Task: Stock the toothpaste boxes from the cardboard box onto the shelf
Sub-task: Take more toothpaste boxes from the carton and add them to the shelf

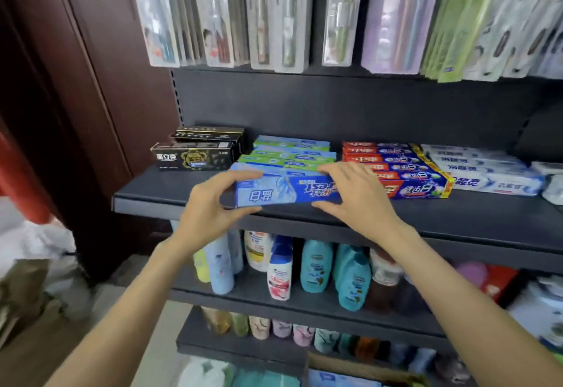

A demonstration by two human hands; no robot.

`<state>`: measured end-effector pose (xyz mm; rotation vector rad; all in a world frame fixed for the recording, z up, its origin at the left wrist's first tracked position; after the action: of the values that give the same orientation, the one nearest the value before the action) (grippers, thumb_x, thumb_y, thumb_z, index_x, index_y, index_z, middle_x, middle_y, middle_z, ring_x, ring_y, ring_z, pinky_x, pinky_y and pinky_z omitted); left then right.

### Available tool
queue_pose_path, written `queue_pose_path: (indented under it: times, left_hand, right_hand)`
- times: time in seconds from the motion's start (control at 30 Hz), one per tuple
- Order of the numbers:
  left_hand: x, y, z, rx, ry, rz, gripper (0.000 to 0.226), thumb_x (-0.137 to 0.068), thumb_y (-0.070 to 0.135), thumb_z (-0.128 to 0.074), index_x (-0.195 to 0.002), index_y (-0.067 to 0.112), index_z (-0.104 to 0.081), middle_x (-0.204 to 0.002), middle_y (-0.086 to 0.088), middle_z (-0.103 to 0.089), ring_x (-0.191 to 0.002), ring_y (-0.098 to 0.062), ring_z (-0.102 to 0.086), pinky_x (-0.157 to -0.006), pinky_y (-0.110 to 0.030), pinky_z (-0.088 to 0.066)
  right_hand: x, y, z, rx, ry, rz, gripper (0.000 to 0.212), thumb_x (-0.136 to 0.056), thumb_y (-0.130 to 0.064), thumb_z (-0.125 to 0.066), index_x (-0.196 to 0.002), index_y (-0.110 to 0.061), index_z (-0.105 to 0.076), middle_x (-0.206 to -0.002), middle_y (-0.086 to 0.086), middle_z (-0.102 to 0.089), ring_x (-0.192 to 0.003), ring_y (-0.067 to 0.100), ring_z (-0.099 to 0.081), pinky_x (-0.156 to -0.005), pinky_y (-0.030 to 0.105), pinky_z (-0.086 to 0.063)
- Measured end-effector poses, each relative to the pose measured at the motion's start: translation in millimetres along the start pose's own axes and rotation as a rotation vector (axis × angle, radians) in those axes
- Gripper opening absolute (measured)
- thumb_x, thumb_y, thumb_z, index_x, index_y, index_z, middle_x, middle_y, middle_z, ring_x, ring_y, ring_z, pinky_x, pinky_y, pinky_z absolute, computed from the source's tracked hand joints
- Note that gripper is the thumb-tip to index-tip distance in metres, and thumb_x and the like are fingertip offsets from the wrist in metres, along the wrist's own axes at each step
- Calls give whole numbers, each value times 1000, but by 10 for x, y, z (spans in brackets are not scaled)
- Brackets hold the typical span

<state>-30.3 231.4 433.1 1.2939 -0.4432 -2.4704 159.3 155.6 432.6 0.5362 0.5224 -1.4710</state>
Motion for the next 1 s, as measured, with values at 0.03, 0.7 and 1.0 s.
queue_pose_path:
  times: [0.03,0.7,1.0]
  left_hand:
    - [12,-110,52,22,2,29,48,-70,21,-79,-115,21,-60,-116,30,-57,-107,6,-57,-92,-11,-42]
    - [394,-264,-113,125,371,344,48,-75,33,-75,-118,18,-61,-108,16,-61,-91,-2,-59,-81,-15,-48]
    - [316,-461,-339,-220,65,306,57,-84,61,-36,-121,21,-55,-117,6,-63,-109,-15,-56,-92,-34,-42]
  right_hand:
    - [-50,-46,-50,-27,-25,-19,53,-72,-41,-76,-114,-13,-59,-110,3,-65,-101,26,-59,-91,35,-38]
    - [116,-290,-606,-1105,28,-874,38,-90,-44,-56,-114,-20,-40,-98,0,-68,-79,17,-69,-72,40,-59]
    - [-573,-339,-163,-378,-169,-305,61,-90,-25,-60,-145,-25,-33,-119,10,-62,-105,26,-58,-86,35,-44]
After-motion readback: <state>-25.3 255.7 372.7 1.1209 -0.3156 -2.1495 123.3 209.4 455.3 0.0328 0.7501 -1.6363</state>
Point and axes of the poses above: each hand's wrist, its own x-axis away from the middle knuckle, its own z-axis out of the back of the hand, y = z × x, the point moved 9 cm from there along -x, towards the middle knuckle
